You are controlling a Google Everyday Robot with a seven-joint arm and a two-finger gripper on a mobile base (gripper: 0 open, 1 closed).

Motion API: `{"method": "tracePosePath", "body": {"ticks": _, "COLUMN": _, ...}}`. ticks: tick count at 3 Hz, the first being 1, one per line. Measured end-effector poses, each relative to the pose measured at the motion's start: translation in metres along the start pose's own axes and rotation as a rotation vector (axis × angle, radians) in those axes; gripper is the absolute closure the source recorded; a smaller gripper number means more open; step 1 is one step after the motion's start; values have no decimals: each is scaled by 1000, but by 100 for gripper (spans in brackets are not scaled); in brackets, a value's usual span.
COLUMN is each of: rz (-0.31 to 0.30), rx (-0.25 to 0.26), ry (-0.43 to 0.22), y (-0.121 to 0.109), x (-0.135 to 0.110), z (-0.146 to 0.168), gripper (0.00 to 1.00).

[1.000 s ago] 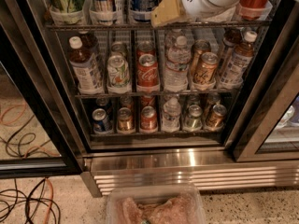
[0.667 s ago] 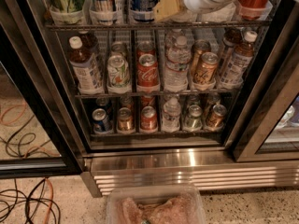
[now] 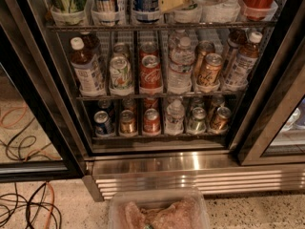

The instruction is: Pick 7up can from top shelf of fridge

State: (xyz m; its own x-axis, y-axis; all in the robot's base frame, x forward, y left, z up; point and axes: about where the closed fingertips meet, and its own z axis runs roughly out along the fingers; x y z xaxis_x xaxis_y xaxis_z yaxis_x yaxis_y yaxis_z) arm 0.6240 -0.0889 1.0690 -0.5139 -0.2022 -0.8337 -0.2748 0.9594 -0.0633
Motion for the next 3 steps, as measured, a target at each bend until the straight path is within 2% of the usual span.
{"method": "tracePosePath", "body": {"ticks": 3, "rz": 22, "rx": 22, "ry": -38, "y": -6, "x": -24, "z": 10, "gripper": 31}}
